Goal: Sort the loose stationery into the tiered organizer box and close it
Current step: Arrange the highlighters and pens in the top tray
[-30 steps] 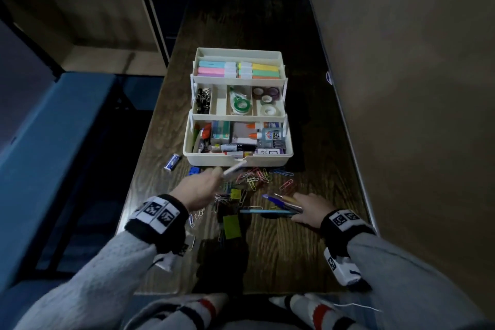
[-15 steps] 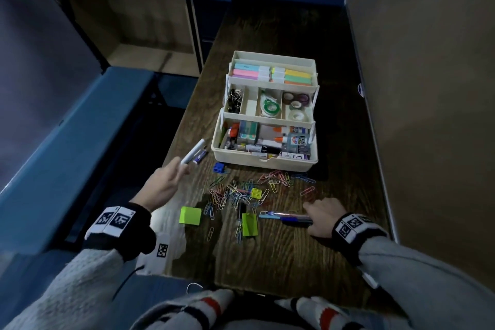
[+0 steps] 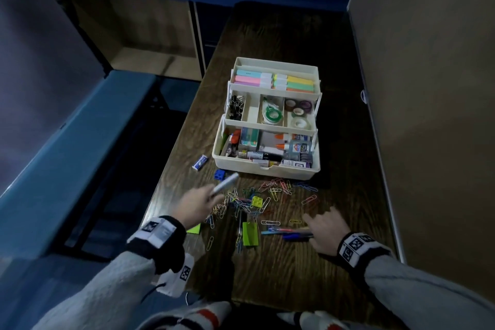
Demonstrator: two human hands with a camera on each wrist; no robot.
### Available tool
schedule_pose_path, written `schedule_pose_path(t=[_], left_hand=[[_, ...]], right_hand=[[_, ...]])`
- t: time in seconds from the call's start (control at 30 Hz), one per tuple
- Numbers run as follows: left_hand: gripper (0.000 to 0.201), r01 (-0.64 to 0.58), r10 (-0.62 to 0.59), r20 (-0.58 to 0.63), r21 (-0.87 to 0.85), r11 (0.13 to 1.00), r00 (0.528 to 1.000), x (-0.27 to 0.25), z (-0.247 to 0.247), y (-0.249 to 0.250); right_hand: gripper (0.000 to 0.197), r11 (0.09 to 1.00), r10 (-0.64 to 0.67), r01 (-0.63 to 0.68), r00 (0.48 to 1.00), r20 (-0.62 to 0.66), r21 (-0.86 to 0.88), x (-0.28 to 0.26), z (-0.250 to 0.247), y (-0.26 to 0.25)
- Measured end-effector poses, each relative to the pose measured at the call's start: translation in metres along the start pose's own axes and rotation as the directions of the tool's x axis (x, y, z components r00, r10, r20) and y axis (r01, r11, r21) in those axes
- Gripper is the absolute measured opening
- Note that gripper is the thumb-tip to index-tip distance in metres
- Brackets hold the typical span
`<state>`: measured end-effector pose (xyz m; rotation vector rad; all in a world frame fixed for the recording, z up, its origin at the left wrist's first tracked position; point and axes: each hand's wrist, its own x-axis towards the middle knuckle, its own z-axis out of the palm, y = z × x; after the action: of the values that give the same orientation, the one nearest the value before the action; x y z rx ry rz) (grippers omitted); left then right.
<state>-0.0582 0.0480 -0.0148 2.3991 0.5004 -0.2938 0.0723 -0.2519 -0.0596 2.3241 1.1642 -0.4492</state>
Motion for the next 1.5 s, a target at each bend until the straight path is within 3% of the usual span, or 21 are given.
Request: schedule_pose_path(t=[0.1,0.3,0.43,0.6,0.67,0.77,0.87,0.97,1.03,1.17,1.33,1.5], left_hand=[[0.027,0.012,-0.032,0.146,0.131,0.991,0.989,0.005,0.030,0.003],[0.037,0.085,-0.116,0.149,0.199,0.976,0.982,0.020,0.053,0.009],[0.037,0.133,-0.165,0.140,0.213,0.968,0.976,0.026,0.062,0.013],[0.030,0.159,-0.186,0.156,0.174,0.972,0.970,0.026,0.061,0.020],[0.028,0.118,-0.142,0.158,0.156,0.981,0.977,0.025,0.048,0.022],[0.022,-0.043,0.036,0.154,0.041,0.998,0.987,0.024,0.011,0.033],[0.016,-0.184,0.191,0.057,-0.113,0.976,0.980,0.039,-0.029,0.056],[0.010,-0.307,0.307,-0.041,-0.004,0.952,0.951,0.076,-0.055,0.081],[0.015,-0.351,0.353,0.009,0.122,0.928,0.936,0.104,-0.060,0.095],[0.021,-0.436,0.364,0.262,0.315,0.843,0.894,0.145,-0.049,0.108],[0.018,-0.422,0.256,0.434,0.346,0.838,0.864,0.165,-0.037,0.108],[0.018,-0.366,0.184,0.484,0.314,0.876,0.856,0.170,-0.031,0.106]], right_hand=[[0.051,0.999,-0.015,0.016,1.000,-0.012,0.029,0.000,-0.002,0.002],[0.035,0.991,-0.025,0.030,0.999,-0.044,0.131,-0.008,-0.007,0.016],[0.029,0.953,0.123,-0.079,0.983,-0.134,0.292,-0.014,-0.018,0.019],[0.015,0.824,0.367,-0.218,0.908,-0.200,0.523,-0.013,-0.042,0.019],[0.017,0.744,0.432,-0.217,0.878,-0.207,0.632,-0.010,-0.046,0.022],[0.021,0.672,0.497,-0.200,0.835,-0.234,0.713,-0.005,-0.047,0.029],[0.023,0.643,0.524,-0.191,0.816,-0.245,0.742,0.000,-0.052,0.035],[0.028,0.648,0.518,-0.191,0.821,-0.242,0.738,0.002,-0.056,0.033],[0.035,0.590,0.535,-0.169,0.814,-0.226,0.789,0.002,-0.057,0.030],[0.035,0.493,0.564,-0.127,0.800,-0.205,0.861,-0.003,-0.052,0.032],[0.023,0.445,0.598,-0.173,0.788,-0.147,0.879,-0.013,-0.044,0.043],[0.019,0.426,0.617,-0.215,0.780,-0.108,0.879,-0.013,-0.044,0.054]])
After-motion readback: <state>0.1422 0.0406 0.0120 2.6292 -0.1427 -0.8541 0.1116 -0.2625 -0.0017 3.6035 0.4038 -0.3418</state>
